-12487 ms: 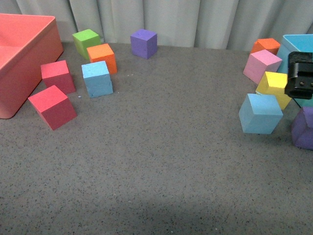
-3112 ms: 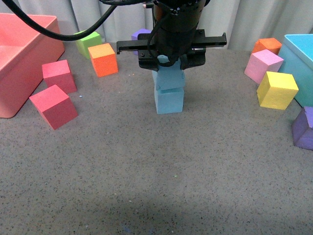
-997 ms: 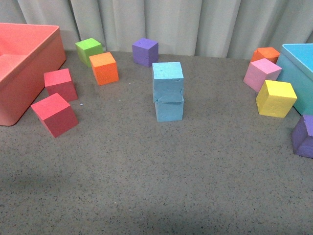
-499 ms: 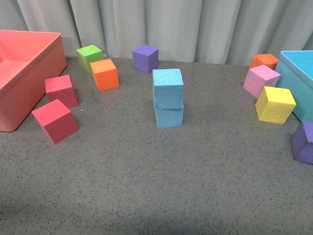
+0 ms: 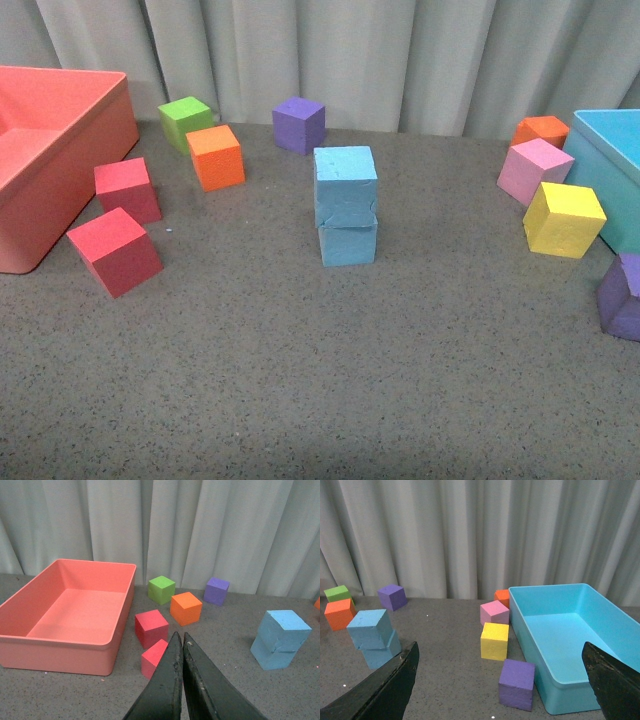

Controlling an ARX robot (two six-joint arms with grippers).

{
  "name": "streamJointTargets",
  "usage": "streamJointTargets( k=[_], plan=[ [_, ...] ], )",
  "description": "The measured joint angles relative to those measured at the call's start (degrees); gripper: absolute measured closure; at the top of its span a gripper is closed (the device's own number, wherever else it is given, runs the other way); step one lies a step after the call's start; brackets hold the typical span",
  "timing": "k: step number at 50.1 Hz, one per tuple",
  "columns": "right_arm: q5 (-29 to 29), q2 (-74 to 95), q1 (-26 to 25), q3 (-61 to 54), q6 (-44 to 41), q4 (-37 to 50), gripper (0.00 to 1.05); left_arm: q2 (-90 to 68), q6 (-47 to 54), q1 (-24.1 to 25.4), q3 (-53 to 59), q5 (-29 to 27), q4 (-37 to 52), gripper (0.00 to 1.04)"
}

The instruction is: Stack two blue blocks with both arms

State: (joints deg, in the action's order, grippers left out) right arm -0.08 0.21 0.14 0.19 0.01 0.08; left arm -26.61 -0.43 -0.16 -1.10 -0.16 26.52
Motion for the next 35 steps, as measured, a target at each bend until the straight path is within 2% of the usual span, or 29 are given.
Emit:
streamJointTargets(
  k=[11, 35],
  plan=[
    [0.0, 0.0, 0.0, 0.0, 0.0, 0.0, 0.1, 7.0, 0.0, 0.0, 0.0, 0.0, -6.7, 1.01],
    [0.0, 0.0, 0.0, 0.0, 0.0, 0.0, 0.1, 15.6, 0.0, 0.0, 0.0, 0.0, -15.2, 1.01]
  ],
)
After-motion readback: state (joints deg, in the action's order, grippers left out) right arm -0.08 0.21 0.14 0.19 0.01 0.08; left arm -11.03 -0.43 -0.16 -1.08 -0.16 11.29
